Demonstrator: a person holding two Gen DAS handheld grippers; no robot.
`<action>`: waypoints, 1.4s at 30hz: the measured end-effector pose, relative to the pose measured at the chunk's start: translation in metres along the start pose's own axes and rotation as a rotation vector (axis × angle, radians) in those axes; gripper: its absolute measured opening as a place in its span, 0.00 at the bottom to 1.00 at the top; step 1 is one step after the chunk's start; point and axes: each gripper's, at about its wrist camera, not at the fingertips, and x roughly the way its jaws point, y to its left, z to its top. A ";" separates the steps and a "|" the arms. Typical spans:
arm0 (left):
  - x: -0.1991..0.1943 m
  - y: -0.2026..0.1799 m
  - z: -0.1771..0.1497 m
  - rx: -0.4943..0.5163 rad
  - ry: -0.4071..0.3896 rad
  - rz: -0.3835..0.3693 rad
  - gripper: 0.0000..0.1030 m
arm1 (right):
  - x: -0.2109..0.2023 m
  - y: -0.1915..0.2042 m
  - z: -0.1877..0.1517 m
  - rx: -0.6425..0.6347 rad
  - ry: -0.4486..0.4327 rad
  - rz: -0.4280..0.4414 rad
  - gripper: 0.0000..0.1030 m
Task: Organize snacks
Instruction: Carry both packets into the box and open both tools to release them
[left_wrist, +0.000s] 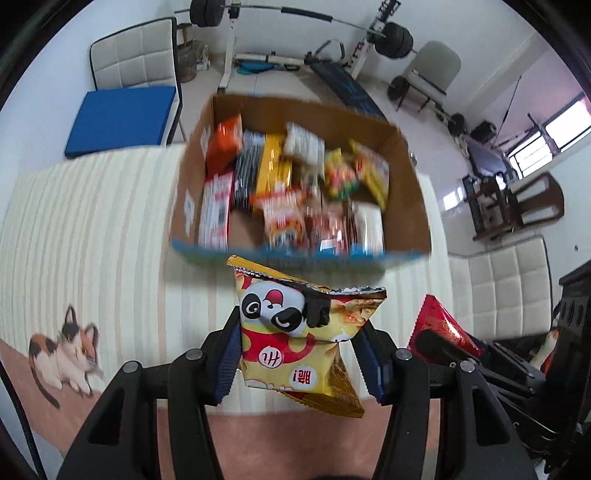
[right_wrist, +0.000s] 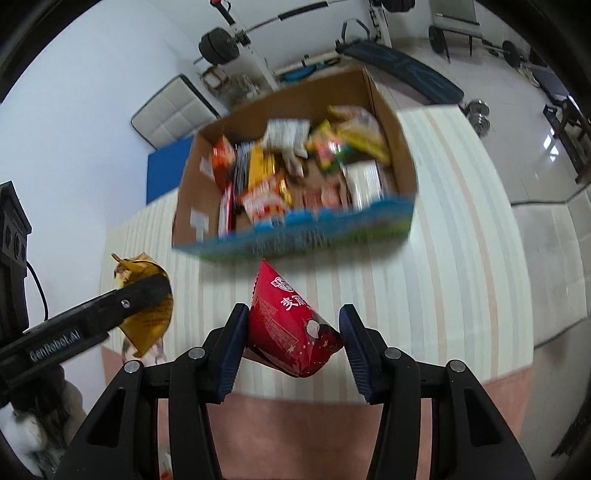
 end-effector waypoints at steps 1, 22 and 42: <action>0.002 0.002 0.015 -0.002 -0.007 0.017 0.52 | 0.001 0.001 0.012 0.000 -0.010 0.002 0.52; 0.162 0.052 0.130 -0.049 0.306 0.100 0.52 | 0.142 -0.012 0.166 -0.006 0.138 -0.096 0.52; 0.196 0.057 0.128 -0.065 0.370 0.082 0.88 | 0.201 -0.019 0.175 -0.074 0.247 -0.257 0.91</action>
